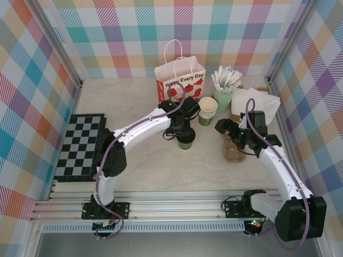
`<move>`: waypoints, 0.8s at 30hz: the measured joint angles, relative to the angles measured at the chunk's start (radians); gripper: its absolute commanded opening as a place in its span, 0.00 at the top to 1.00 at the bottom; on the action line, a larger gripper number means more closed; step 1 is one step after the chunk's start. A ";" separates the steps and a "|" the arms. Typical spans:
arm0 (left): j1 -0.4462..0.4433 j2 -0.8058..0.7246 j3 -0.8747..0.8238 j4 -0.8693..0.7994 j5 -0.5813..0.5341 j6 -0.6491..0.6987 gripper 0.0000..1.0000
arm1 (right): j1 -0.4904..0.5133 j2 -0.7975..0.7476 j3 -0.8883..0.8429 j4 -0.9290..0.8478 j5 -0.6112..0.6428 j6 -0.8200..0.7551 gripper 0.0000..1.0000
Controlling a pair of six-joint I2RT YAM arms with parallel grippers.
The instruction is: Pack the takeout coffee
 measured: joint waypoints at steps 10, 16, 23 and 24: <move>-0.001 0.101 0.143 -0.001 -0.003 0.034 1.00 | -0.007 0.000 0.000 0.000 -0.056 -0.019 0.00; -0.001 0.167 0.242 -0.019 -0.016 0.039 1.00 | -0.007 0.000 0.000 0.000 -0.057 -0.023 0.00; -0.001 0.258 0.384 -0.041 -0.048 0.060 1.00 | -0.013 0.000 0.000 0.000 -0.048 -0.022 0.00; -0.001 0.269 0.401 -0.046 -0.051 0.061 1.00 | -0.013 0.000 0.000 0.000 -0.048 -0.022 0.00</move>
